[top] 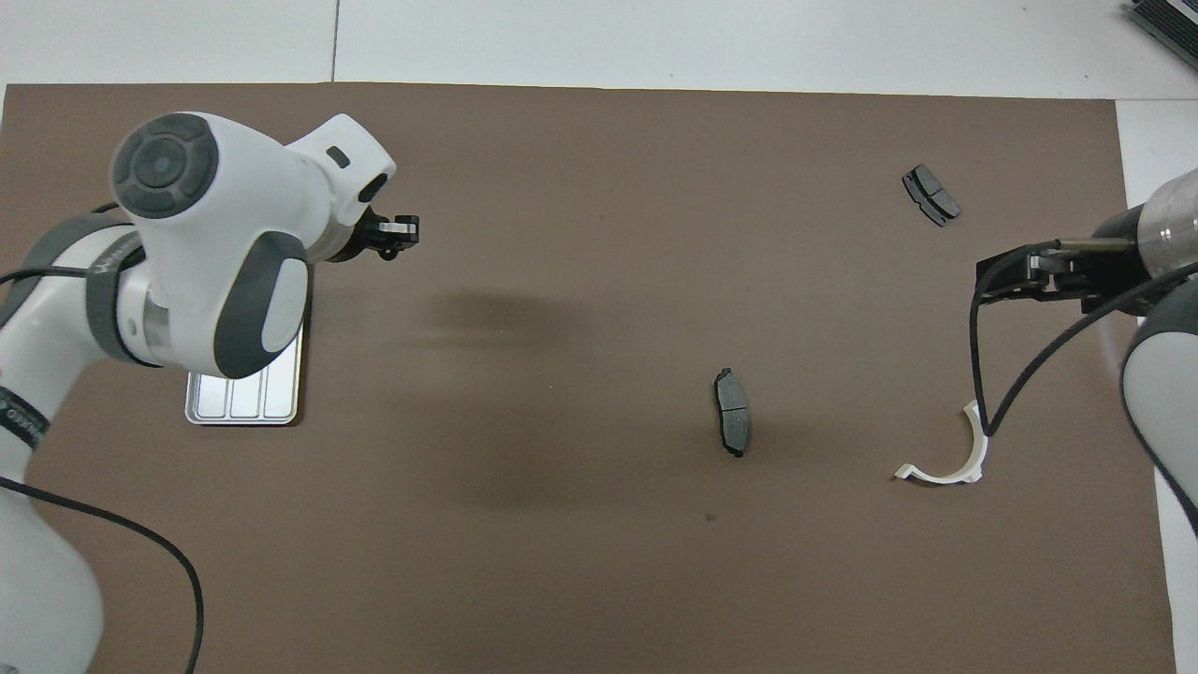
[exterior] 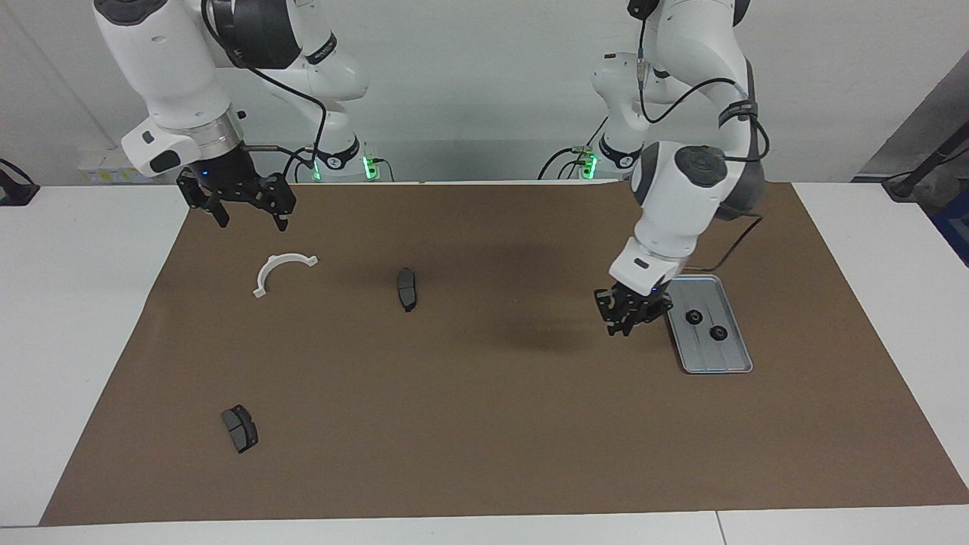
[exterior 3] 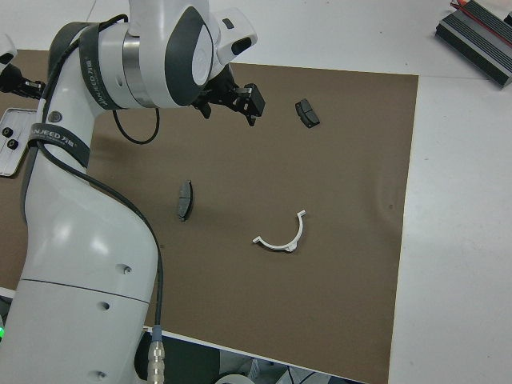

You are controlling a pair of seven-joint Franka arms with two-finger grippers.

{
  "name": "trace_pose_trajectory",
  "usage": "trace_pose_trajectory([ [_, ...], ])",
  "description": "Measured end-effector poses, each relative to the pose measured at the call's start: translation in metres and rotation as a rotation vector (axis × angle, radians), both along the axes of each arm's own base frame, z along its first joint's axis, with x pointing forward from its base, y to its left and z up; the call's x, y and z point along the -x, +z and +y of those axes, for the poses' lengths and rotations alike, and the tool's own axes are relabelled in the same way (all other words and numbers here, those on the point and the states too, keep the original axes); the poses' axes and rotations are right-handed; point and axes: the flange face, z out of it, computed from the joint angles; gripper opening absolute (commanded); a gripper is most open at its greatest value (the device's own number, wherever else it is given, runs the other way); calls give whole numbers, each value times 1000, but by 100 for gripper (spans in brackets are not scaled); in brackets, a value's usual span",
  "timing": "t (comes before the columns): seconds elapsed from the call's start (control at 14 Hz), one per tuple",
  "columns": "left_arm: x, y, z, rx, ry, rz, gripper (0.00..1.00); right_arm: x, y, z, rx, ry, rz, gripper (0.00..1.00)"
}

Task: Pick bearing gear from pile to tray
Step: 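Carry the held gear with the left gripper over the tray, then lower the gear onto the tray beside the first and open the left gripper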

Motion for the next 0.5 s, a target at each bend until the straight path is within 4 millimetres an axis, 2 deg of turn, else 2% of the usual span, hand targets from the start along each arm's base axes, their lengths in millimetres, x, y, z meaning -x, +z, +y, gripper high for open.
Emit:
trace_pose_trajectory([
  [0.14,-6,-17,76,-34,-55,22,0,0,-1,0,1,-3,2,100],
  [0.21,-4,-30,120,-52,-104,40,0,0,-2,0,1,-3,4,100],
  [0.36,10,-51,192,-74,-187,62,0,0,-3,0,1,-3,6,100],
  [0.43,20,-60,217,-82,-219,64,0,0,-3,1,1,-2,6,100],
  [0.5,33,-70,233,-89,-244,64,0,0,-3,1,1,-1,6,100],
])
